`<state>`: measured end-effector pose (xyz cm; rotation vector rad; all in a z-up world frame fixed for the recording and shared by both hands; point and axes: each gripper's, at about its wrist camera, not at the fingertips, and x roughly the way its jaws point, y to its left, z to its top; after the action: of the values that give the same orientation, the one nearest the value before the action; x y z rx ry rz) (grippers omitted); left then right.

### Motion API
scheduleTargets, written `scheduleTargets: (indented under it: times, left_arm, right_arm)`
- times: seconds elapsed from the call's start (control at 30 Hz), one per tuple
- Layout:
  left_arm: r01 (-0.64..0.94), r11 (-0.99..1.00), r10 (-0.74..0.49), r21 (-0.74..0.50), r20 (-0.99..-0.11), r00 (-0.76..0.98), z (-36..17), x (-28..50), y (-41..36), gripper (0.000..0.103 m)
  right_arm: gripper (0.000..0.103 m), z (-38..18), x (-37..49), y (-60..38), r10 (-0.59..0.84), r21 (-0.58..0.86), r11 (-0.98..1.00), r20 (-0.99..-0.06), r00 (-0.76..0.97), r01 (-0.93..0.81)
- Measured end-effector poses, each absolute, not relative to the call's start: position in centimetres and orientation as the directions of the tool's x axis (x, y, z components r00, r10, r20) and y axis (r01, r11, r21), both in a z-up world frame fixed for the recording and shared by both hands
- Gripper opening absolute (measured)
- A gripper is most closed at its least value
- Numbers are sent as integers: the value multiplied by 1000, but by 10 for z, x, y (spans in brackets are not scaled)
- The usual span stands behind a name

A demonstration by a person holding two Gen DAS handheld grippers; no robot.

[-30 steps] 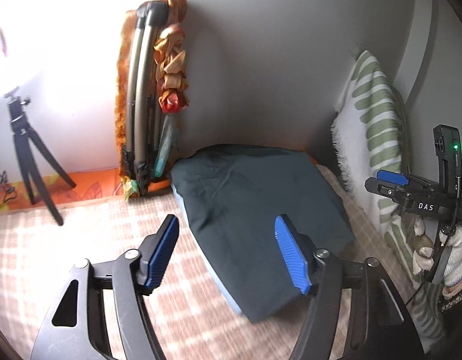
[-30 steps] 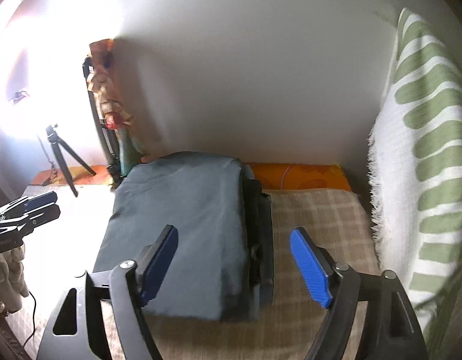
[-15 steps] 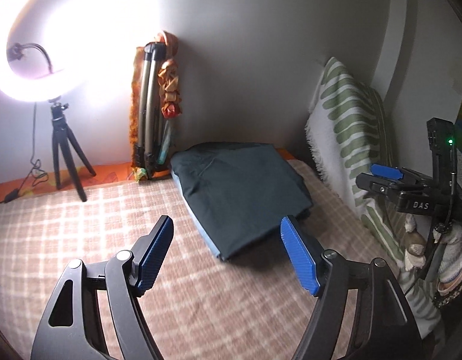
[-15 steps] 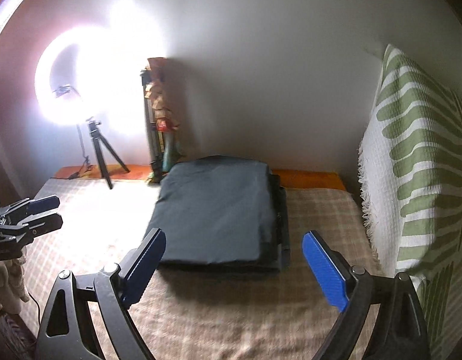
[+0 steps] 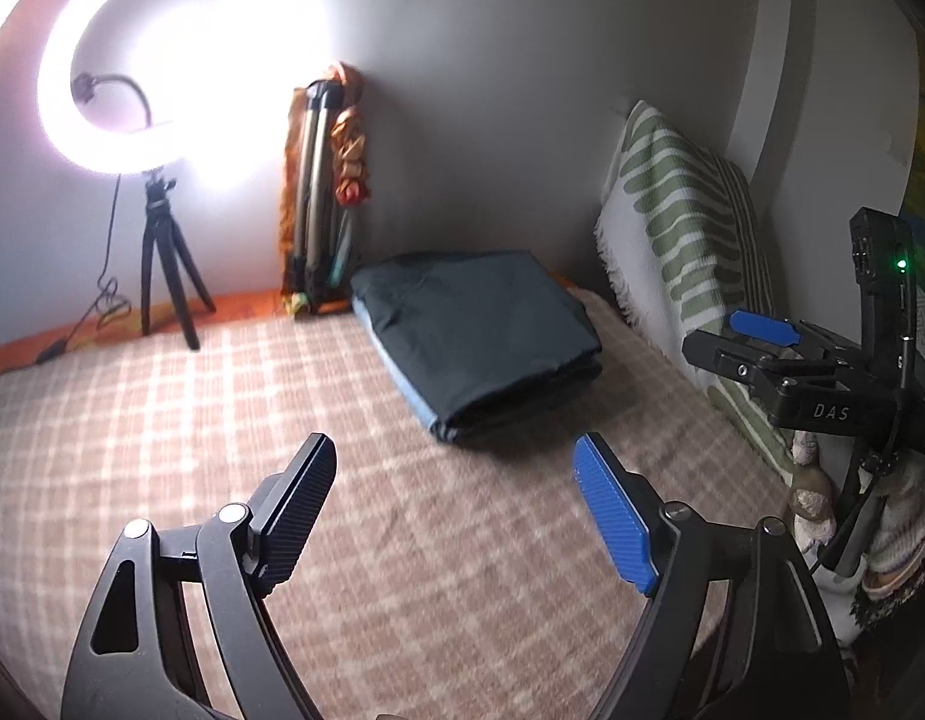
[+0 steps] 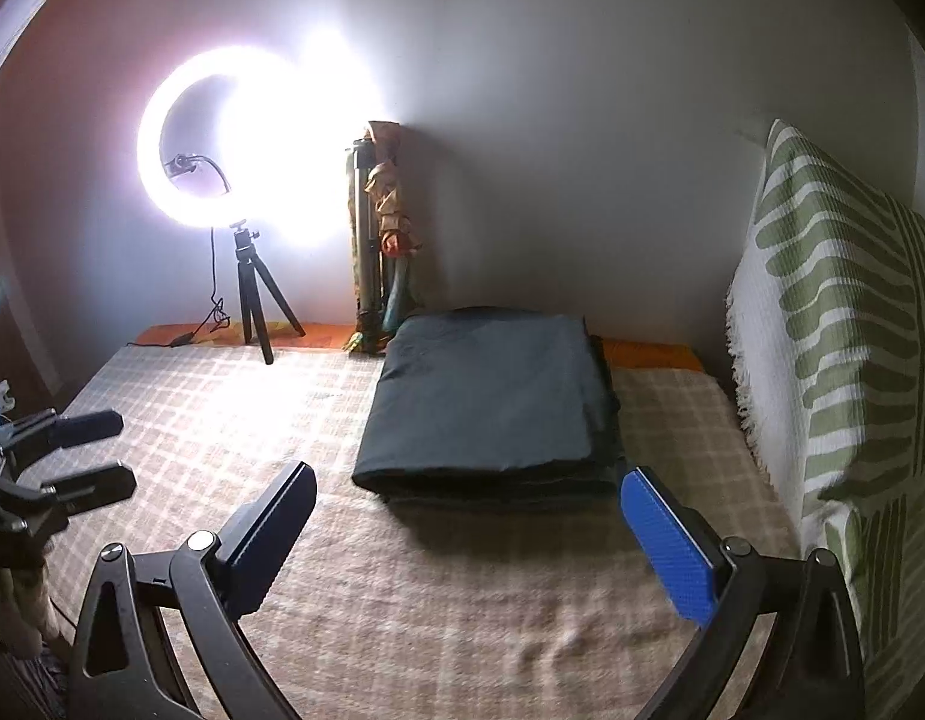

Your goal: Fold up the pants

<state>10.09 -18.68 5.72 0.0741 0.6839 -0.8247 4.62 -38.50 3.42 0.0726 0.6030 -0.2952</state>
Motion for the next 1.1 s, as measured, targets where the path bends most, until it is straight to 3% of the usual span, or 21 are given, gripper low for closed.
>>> scheduleTargets:
  times: [0.4,1.1]
  left_arm:
    - [682,707,-619,-188,-632,467,18,86,-173,82]
    - [663,732,-580,-158,-655,484,-1,93,-162,82]
  right_arm:
    - [103,-15,36,-379,-244,73,931,-603,760,358]
    - [103,-50,45,-380,-301,46,913,-595,746,405]
